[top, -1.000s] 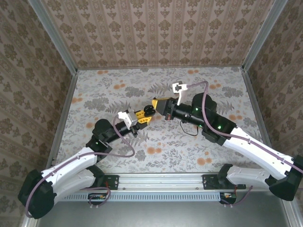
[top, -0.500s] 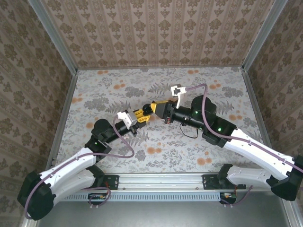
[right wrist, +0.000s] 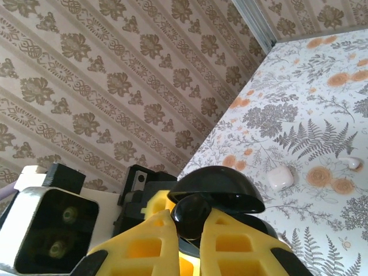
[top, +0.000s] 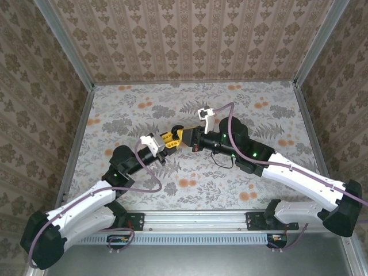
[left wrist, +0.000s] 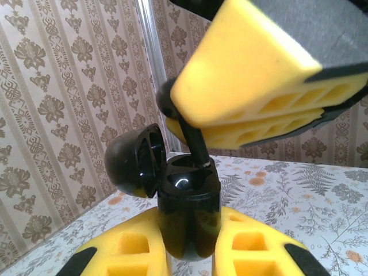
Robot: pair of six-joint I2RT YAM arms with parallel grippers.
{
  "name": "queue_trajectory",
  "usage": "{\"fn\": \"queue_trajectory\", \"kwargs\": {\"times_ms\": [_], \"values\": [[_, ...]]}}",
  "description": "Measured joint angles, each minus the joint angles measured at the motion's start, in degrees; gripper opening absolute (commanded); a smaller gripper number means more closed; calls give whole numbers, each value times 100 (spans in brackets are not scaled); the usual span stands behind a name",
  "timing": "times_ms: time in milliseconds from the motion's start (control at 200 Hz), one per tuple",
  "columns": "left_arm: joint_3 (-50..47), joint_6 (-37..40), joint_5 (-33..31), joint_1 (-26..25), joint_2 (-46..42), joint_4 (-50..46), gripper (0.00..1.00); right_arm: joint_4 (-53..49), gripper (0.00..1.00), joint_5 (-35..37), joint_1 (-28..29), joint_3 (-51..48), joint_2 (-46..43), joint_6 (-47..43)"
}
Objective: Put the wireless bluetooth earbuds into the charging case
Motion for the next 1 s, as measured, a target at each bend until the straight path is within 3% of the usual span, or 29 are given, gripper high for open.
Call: {"fn": "queue_trajectory", "kwargs": {"times_ms": [615, 1005], "values": [[0, 0, -111, 0, -70, -284, 0, -144, 11, 420, 177, 7, 105, -221], [0, 0, -168, 0, -70, -321, 0, -179, 19, 625, 264, 7, 105, -284]]}}
